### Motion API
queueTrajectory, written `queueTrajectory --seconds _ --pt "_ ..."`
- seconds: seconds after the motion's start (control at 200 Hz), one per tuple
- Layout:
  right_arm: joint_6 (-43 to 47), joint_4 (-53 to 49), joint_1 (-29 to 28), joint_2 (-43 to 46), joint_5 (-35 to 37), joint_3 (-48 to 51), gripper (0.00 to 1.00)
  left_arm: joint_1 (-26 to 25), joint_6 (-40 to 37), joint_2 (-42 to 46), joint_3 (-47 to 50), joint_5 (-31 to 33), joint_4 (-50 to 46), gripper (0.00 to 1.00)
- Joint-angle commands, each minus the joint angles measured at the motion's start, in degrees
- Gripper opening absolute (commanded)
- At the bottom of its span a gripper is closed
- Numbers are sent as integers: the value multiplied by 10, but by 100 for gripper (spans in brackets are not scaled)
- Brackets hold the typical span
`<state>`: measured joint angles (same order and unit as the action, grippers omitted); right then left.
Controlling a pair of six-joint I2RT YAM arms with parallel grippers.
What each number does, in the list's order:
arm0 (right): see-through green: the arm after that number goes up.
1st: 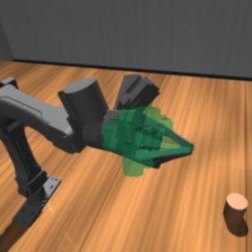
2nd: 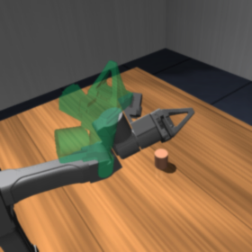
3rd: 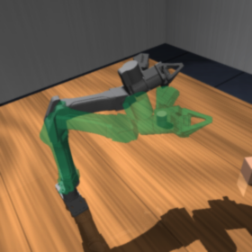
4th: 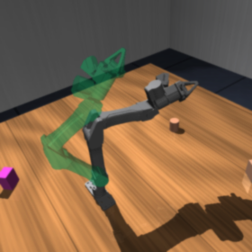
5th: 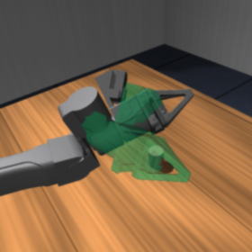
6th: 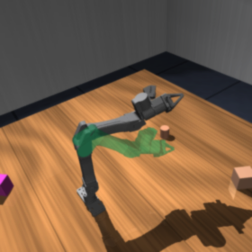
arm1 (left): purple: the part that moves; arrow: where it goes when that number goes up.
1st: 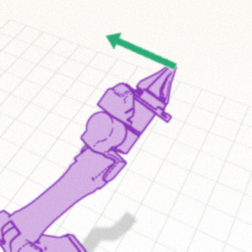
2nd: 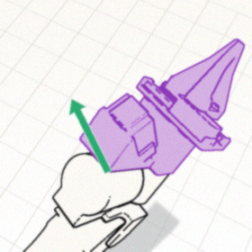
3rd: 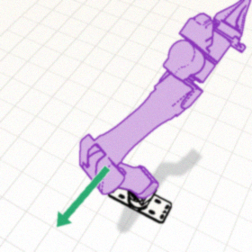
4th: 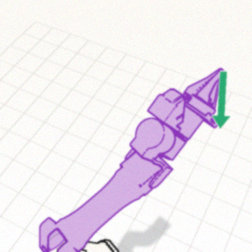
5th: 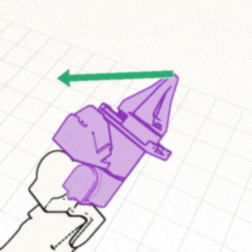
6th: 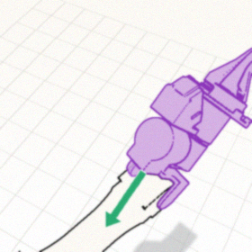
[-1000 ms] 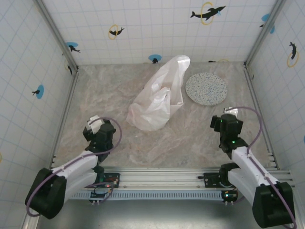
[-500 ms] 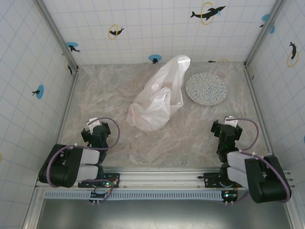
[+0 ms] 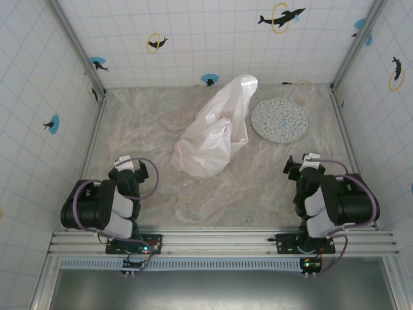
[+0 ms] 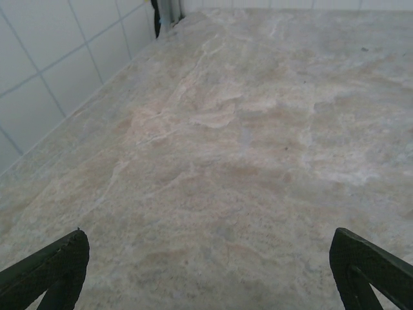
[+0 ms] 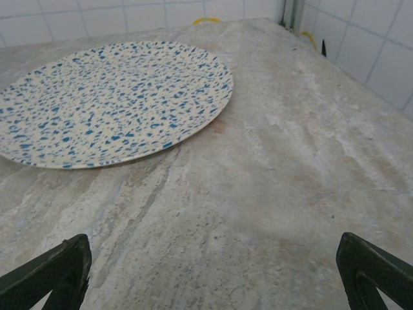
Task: Place the fruits into the plastic bag
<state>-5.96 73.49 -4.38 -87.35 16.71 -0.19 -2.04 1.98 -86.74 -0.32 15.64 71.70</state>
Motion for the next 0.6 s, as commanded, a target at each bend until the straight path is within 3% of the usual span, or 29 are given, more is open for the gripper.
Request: queueTrajectory --seconds 0.0,0.105,0.596 --pt "5 24 6 -2 -7 17 100 16 18 -2 7 -70 30 98" --pt "2 -12 8 9 -12 9 100 20 22 -1 5 -76 22 98" --pt "6 0 3 5 -6 12 100 20 21 0 7 -74 26 98"
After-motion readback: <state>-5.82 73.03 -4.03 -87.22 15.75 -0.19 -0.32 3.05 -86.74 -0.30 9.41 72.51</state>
